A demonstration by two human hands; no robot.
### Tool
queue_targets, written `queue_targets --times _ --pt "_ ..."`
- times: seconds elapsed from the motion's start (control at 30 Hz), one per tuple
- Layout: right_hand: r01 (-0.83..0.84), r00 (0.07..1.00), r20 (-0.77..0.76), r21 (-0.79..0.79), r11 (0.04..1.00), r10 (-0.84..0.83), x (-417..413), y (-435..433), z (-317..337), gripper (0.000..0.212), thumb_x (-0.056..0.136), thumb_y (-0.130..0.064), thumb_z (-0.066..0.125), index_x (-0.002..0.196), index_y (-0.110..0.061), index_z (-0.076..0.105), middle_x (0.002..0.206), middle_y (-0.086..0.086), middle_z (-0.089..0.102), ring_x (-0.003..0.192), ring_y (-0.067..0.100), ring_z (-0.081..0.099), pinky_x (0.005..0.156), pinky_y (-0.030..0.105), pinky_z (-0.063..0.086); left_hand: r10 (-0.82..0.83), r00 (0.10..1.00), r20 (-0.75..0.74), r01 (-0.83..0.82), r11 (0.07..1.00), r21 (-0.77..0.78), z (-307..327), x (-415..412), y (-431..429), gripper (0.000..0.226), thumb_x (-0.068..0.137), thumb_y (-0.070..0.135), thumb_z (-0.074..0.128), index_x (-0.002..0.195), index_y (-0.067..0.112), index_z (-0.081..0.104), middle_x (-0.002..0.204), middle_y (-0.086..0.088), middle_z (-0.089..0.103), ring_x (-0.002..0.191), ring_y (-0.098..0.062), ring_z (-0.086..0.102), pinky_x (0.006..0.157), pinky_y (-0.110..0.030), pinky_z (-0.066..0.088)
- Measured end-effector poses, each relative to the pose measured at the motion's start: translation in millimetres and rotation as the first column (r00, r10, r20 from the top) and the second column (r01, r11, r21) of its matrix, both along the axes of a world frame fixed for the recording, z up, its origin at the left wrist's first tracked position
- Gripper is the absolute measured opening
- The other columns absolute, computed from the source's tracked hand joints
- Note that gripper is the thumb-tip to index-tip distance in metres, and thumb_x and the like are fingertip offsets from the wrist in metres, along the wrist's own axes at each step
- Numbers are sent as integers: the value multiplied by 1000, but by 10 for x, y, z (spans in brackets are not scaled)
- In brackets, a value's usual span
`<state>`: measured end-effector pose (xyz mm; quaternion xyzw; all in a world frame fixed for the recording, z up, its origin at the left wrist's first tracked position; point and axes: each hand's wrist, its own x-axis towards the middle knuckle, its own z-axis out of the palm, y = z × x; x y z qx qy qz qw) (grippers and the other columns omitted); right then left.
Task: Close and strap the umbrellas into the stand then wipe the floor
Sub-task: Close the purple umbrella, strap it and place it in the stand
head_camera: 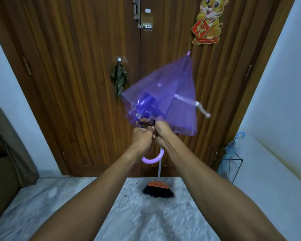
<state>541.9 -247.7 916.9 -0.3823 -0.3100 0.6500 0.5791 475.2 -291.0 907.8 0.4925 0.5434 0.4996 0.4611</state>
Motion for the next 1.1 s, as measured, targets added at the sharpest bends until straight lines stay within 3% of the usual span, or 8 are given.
queue_targets --times 0.17,0.33,0.5,0.7,0.8,0.93,1.03,1.1 --pt "-95 994 52 -47 994 97 86 -200 -27 42 100 -3 31 76 -6 65 52 2 68 35 6 57 28 13 31 -23 1000 -10 23 999 24 -137 -7 -74 48 94 22 61 48 15 52 34 7 39 32 -9 30 44 -24 20" --pt "-184 983 11 39 982 184 161 -280 -52 76 106 -13 20 52 -14 74 61 -5 74 42 6 59 27 14 30 -34 999 33 34 999 -5 -46 -90 -132 42 94 19 58 53 11 57 34 2 40 27 -10 30 38 -17 19" --pt "-108 993 61 84 991 103 109 -288 86 42 105 -10 20 82 -16 55 62 -5 72 30 5 42 28 16 24 -154 978 142 159 987 -24 76 -157 -195 36 100 16 48 66 9 54 37 6 35 27 -5 23 37 -12 15" --pt "-159 971 -160 112 981 175 77 -246 99 38 102 -34 38 70 -21 52 61 2 68 59 15 72 35 17 35 -182 972 149 180 983 27 28 -280 -254 33 102 20 51 72 12 61 44 8 38 35 -4 28 36 -13 22" --pt "-93 984 -149 69 993 102 4 -139 55 42 105 -48 37 71 -23 40 57 -1 67 63 18 74 56 29 39 -61 983 171 60 998 10 44 -175 -278 36 99 18 55 64 12 61 39 8 39 31 -5 27 35 -12 22" --pt "-79 995 -55 -25 997 78 -8 -199 176 51 109 -34 29 66 -18 50 56 3 68 27 9 49 32 13 28 -28 965 261 35 999 -19 120 -129 -227 39 99 16 56 61 9 58 37 5 37 28 -6 25 35 -10 21" --pt "-103 991 -80 0 995 103 -30 -184 137 70 109 -24 25 49 -15 60 51 1 66 42 13 65 38 17 36 -70 972 224 73 997 -5 133 -208 -201 39 99 16 55 62 7 58 37 5 38 28 -6 26 35 -10 21" --pt "-97 987 -132 -17 995 94 -54 -163 40 55 106 -27 31 57 -16 56 58 3 68 45 14 64 34 14 32 -78 978 191 79 997 1 81 -251 -203 39 98 16 57 61 7 58 37 4 39 27 -6 27 34 -11 21"
